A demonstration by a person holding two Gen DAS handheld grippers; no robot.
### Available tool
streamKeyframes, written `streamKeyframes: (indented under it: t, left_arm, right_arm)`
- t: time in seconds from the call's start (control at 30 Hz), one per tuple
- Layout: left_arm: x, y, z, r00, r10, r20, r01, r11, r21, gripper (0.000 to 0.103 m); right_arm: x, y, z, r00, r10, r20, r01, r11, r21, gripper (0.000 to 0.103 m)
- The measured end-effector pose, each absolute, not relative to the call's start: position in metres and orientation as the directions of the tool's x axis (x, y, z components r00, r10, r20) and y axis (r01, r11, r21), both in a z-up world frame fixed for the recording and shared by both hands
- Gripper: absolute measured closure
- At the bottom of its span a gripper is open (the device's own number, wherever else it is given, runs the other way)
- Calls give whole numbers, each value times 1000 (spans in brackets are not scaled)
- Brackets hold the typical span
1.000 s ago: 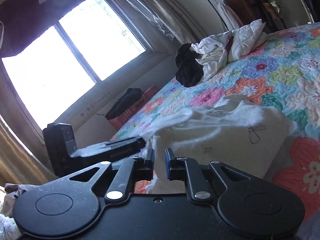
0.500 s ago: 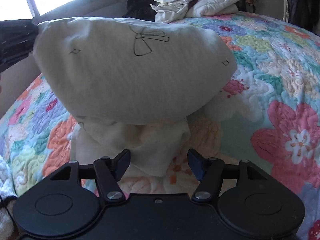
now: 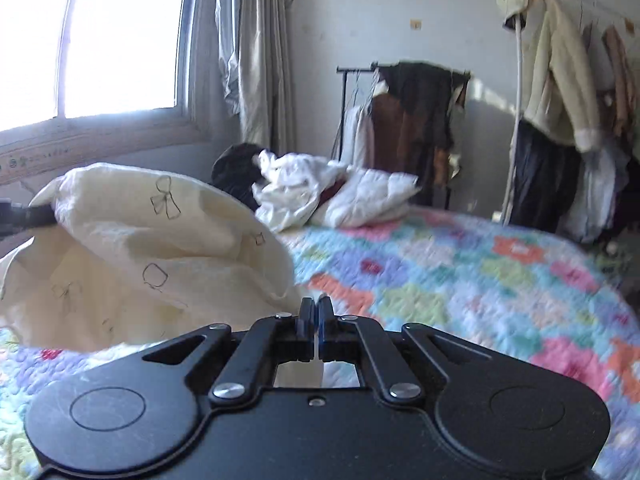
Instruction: Fold clothes
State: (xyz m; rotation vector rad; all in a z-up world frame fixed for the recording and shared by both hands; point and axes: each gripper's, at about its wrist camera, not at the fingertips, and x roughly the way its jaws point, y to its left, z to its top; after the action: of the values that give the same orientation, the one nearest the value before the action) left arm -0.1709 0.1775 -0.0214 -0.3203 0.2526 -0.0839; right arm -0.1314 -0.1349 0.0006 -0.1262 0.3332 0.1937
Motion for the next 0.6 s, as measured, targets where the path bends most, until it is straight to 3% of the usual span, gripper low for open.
streamKeyframes:
  t: [0.1,0.23,0.3,0.37,0.4,0.43,0.5,0.6]
  left_arm:
    - [-163,170,-31,925,-188,-331,68,937,-342,101]
    - [-152,160,-46,850,-229,-475,83,948,-308,100]
    - [-150,158,-52,841,-209,-500,68,956,-285,100]
    - [-148,156,-58,832,-189,-522,54,963,-262,100]
    - [-147,157,-60,831,-183,-525,47,964,-261,100]
    - [-148,158,-61,832,-177,-525,43,965,-258,100]
    - [-147,159,-63,833,-162,-529,30,968,-249,100]
    - [-143,163,-66,826,-150,-544,14,969,-246,99]
  right_arm:
    - [-130,-144,21,958,103,-268,-149,976,-158,103]
    - [-126,-163,10,912,167,-376,-199,979,-47,103]
    - [-127,-165,-7,867,230,-441,-252,968,9,102]
    - [-132,-162,-31,822,282,-495,-301,953,42,94]
    - [-132,-160,-41,799,299,-522,-315,947,60,83]
    - [-135,-157,-55,772,311,-554,-315,945,91,63]
    - [-129,-154,-76,728,324,-604,-299,943,146,35]
    - [-118,-152,-108,676,329,-660,-250,944,215,34]
